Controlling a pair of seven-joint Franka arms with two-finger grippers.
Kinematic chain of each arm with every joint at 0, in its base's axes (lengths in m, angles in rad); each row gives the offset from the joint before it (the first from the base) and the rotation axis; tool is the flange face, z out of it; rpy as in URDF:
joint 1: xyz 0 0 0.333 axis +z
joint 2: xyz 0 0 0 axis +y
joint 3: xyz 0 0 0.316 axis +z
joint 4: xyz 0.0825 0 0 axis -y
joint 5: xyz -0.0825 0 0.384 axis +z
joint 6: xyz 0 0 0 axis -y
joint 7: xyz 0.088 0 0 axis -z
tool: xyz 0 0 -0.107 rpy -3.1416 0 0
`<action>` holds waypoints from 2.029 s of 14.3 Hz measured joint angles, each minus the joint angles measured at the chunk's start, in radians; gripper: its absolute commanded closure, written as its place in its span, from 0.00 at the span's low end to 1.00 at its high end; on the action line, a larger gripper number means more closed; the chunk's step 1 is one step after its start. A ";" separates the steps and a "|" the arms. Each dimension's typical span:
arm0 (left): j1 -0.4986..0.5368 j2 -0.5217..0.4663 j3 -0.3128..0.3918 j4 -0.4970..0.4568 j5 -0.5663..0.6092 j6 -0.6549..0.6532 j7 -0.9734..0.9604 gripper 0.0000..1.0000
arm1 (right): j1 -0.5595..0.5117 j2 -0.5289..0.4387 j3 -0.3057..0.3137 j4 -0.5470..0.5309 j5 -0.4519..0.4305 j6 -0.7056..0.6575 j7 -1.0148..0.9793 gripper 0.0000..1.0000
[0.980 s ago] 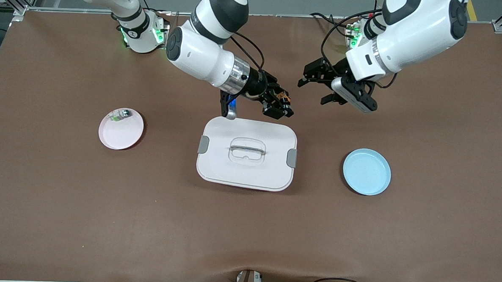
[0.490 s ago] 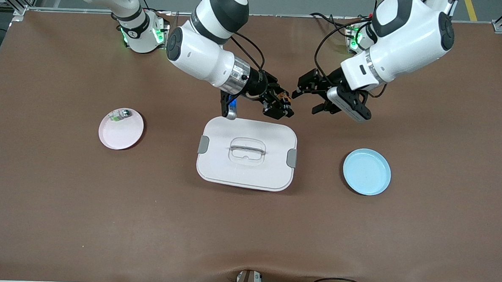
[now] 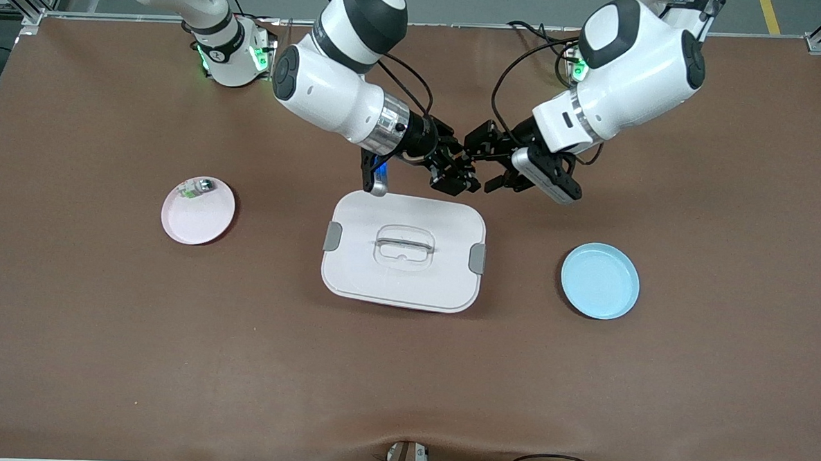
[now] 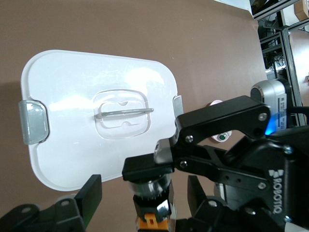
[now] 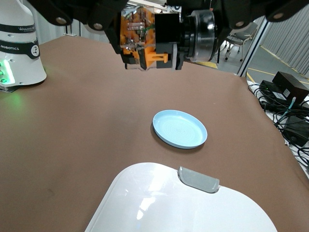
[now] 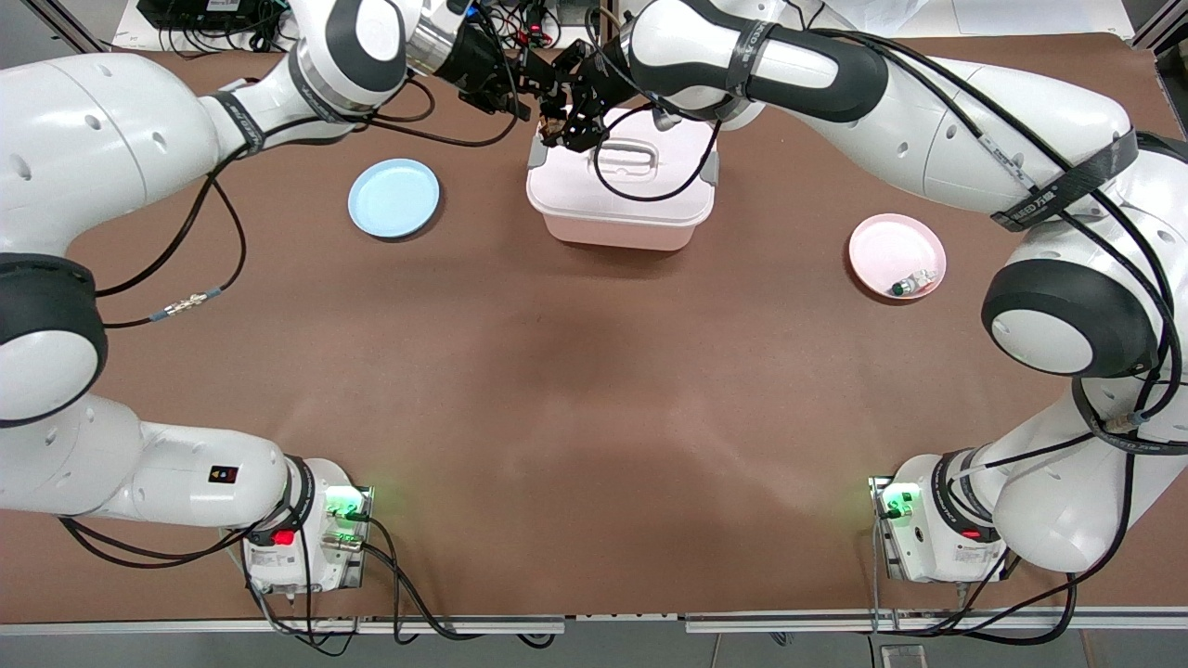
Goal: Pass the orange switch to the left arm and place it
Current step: 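Grasp the switch with the left gripper and open the right gripper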
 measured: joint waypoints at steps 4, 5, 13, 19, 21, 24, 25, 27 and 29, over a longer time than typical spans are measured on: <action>-0.001 0.013 -0.006 0.000 0.000 0.010 0.001 0.58 | 0.002 0.000 0.000 0.000 0.000 0.000 0.000 0.89; -0.001 0.013 -0.006 0.001 -0.002 0.010 0.001 0.69 | 0.002 0.001 0.000 0.000 0.000 0.000 0.000 0.89; 0.000 0.020 -0.008 0.009 -0.014 0.016 -0.007 1.00 | 0.003 0.005 -0.002 0.002 0.000 0.011 0.000 0.85; -0.001 0.032 -0.008 0.015 -0.014 0.014 -0.007 1.00 | 0.003 0.008 -0.003 0.003 0.000 0.009 0.000 0.00; 0.000 0.038 -0.008 0.016 -0.014 0.012 -0.007 1.00 | 0.004 0.008 -0.002 0.004 0.000 0.007 0.000 0.00; 0.003 0.044 -0.008 0.017 -0.014 0.002 -0.007 1.00 | 0.005 0.008 -0.002 0.005 0.000 0.006 0.000 0.00; 0.007 0.045 -0.008 0.017 -0.014 -0.004 -0.007 1.00 | 0.005 0.008 -0.002 0.005 0.000 0.006 0.000 0.00; 0.025 0.045 -0.006 0.021 -0.006 -0.028 -0.007 1.00 | 0.005 0.008 -0.009 0.005 0.000 0.004 0.000 0.00; 0.074 0.045 -0.003 0.039 0.058 -0.077 -0.007 1.00 | -0.002 0.007 -0.023 0.006 -0.009 -0.024 -0.001 0.00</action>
